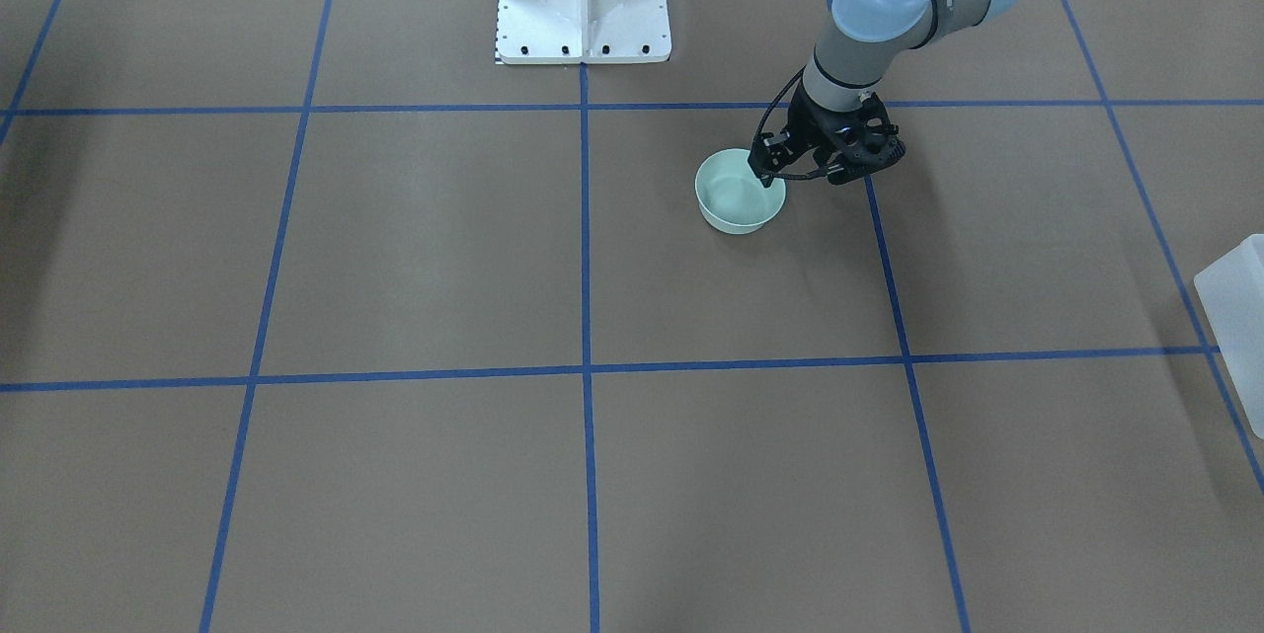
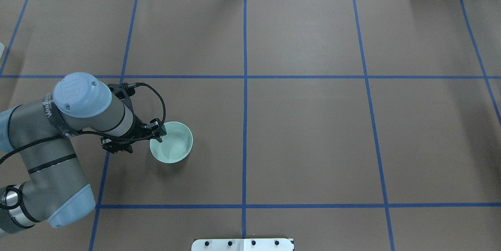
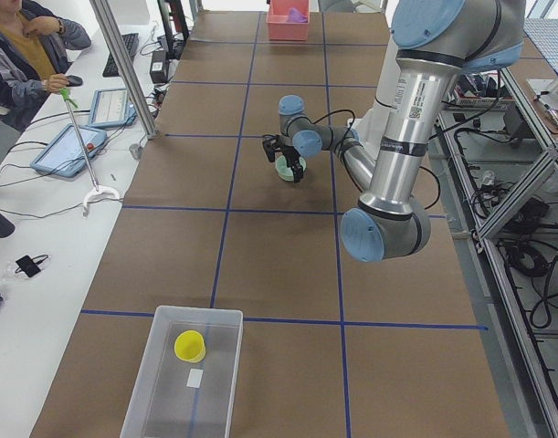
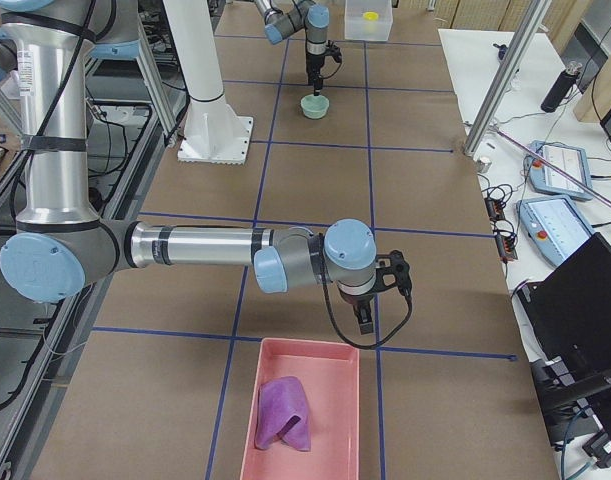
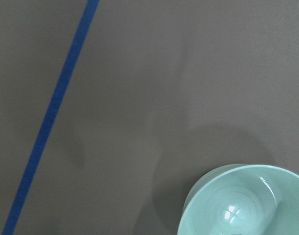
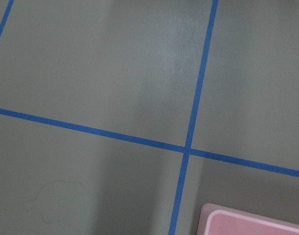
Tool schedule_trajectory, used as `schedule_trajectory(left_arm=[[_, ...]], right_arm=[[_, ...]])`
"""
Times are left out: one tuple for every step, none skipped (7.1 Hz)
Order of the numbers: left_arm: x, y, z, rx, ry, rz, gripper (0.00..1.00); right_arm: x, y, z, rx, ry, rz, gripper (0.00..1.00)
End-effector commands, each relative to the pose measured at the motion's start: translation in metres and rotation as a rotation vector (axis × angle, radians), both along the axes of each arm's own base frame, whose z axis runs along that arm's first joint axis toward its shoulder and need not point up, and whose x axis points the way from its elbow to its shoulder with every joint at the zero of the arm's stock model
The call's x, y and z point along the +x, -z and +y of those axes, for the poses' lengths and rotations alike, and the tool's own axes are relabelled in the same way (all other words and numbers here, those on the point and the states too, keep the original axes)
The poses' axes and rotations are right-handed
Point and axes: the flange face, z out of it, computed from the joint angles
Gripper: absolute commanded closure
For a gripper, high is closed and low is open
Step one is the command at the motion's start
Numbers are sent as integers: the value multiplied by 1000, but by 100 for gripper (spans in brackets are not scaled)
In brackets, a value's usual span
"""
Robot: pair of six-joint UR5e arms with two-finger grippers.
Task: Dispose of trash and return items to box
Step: 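Reach the left gripper to the pale green bowl and grip its rim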
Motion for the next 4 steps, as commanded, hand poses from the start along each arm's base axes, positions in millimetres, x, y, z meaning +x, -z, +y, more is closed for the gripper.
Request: schedule_trajectory(left_arm=[[8, -2, 2, -2, 13, -9, 57], [15, -5, 8, -5, 2, -15, 75], [18, -2, 9, -4, -2, -11, 80], [20, -1, 8, -4, -1, -10, 96]], right_arm=[[-1, -3, 7, -7, 1, -2, 0], [-1, -3, 8, -7, -1, -2, 0], [-1, -2, 8, -5, -1, -2, 0], [-1, -4, 9, -11, -1, -2, 0]])
